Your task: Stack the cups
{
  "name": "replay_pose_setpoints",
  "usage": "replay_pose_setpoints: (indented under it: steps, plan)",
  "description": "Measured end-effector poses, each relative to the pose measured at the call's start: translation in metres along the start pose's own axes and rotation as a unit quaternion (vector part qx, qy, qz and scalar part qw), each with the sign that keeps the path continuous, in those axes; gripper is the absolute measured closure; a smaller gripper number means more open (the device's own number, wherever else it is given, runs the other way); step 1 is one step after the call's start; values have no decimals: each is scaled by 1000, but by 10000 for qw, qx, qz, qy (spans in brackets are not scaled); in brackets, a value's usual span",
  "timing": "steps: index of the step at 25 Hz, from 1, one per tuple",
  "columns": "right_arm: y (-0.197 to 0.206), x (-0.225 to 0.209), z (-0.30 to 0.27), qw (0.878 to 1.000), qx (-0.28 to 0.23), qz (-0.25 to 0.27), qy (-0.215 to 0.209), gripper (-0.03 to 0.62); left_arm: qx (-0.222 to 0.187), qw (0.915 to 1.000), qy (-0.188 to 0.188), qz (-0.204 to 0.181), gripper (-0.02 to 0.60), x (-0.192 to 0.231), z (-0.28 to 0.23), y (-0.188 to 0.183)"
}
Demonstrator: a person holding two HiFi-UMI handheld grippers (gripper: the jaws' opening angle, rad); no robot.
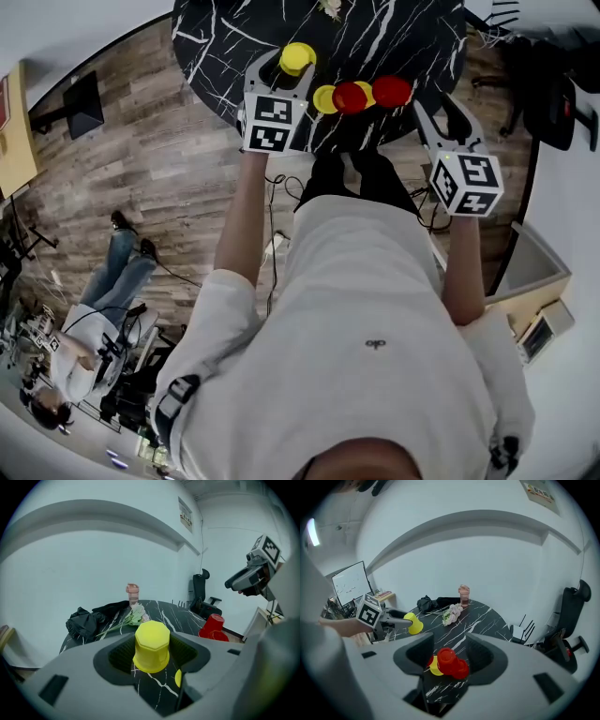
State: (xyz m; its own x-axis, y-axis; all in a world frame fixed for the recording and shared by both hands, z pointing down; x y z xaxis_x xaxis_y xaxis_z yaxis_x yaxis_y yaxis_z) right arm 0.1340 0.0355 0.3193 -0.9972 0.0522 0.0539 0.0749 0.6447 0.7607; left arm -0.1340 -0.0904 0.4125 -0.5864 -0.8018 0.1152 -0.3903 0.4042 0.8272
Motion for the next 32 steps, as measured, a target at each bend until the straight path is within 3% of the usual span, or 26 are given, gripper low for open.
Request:
replay_pose_setpoints:
  steps: [11,18,32]
  plan:
    - [-6,-4,6,9994,-237,15,-248,385,-43,10000,-37,-33,351,-33,33,-21]
    - [-3,-16,2,9975,-277,165,-626,391,50,9998,-128,-166,351,-57,45,-36]
    - [-5,-53,-8,9868,-379,489,-1493,407,95,9995,-286,33,351,-128,25,-72]
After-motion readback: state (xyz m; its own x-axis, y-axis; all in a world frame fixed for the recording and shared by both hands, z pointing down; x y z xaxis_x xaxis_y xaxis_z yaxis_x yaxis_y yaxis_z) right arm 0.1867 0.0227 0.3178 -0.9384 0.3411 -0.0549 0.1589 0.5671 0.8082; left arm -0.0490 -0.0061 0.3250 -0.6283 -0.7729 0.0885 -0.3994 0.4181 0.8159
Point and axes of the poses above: the fingertips, and each gripper's own axes: z backward along the fingers, x to its left, y out of its underside, the point moved 10 cm from there along z, backward along the fingers, and after that the axes turned 9 degrees about y, right-handed, at the moved point
